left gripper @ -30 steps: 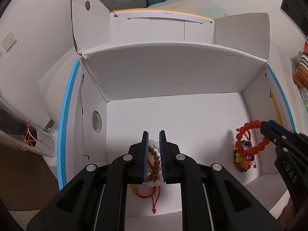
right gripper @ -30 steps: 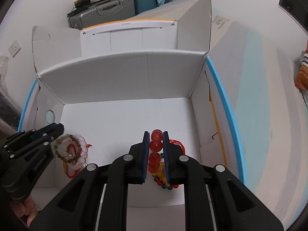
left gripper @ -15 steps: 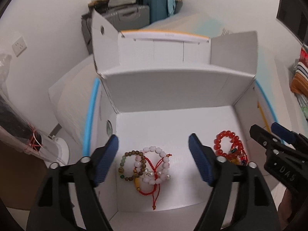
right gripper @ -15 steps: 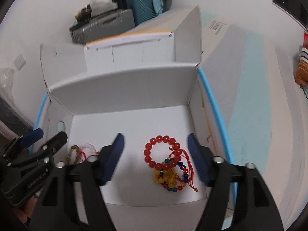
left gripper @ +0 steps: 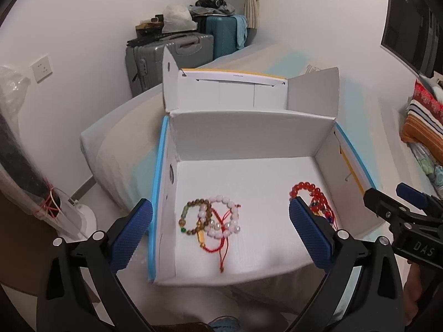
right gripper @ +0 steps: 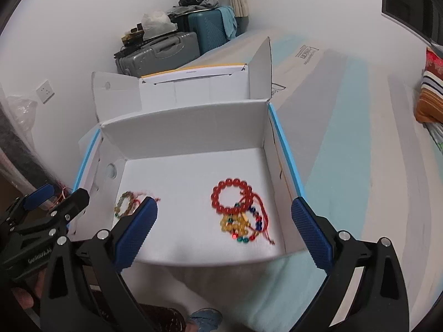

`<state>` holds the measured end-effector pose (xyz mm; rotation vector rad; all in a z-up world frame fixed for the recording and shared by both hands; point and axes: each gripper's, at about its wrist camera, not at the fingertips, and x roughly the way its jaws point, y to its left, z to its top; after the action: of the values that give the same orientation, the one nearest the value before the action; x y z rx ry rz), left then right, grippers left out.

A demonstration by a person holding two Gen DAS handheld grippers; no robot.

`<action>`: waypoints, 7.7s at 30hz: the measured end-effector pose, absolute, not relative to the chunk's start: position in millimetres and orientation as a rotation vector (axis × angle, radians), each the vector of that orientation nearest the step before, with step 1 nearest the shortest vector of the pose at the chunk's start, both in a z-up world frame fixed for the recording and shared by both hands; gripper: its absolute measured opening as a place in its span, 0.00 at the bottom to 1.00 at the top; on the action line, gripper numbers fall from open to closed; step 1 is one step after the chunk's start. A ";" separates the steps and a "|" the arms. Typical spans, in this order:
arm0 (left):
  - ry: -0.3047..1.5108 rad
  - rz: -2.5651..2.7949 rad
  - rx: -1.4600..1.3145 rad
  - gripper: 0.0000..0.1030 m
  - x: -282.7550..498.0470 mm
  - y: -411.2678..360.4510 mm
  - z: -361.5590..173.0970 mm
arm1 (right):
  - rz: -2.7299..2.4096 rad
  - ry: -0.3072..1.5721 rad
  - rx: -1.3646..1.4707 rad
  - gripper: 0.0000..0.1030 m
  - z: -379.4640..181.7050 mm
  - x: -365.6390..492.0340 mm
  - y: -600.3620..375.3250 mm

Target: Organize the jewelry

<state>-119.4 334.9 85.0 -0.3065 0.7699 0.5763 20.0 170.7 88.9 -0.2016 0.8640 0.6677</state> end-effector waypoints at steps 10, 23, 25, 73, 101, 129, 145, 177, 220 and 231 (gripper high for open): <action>0.777 0.554 -0.288 0.94 -152.1 308.2 69.9 | 0.659 0.842 -0.176 0.91 86.4 -13.6 134.5; 0.795 0.569 -0.264 0.94 -155.4 294.3 57.5 | 0.629 0.817 -0.241 0.91 73.8 -28.0 130.6; 0.797 0.573 -0.265 0.94 -155.4 294.6 56.8 | 0.628 0.816 -0.246 0.91 73.7 -29.0 131.6; 0.791 0.573 -0.260 0.94 -152.5 283.8 60.2 | 0.625 0.826 -0.257 0.91 67.2 -28.0 136.1; 0.802 0.577 -0.258 0.94 -150.1 280.7 60.2 | 0.624 0.829 -0.252 0.91 65.2 -27.3 135.1; 0.795 0.580 -0.245 0.94 -152.3 277.2 61.5 | 0.624 0.831 -0.256 0.91 63.9 -27.5 135.4; 0.790 0.597 -0.219 0.95 -150.9 272.6 62.1 | 0.623 0.832 -0.259 0.91 62.0 -26.1 133.6; 0.796 0.575 -0.228 0.94 -148.3 270.7 60.4 | 0.617 0.837 -0.258 0.91 61.4 -22.8 132.7; 0.787 0.599 -0.234 0.95 -152.8 275.3 63.3 | 0.607 0.842 -0.256 0.91 58.8 -22.0 134.5; 0.788 0.600 -0.227 0.95 -151.4 275.2 62.0 | 0.607 0.843 -0.255 0.91 58.6 -22.0 134.4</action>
<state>-151.4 275.2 62.0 -0.2270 0.7875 0.5997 -22.0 134.4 58.6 -0.2551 0.8427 0.6070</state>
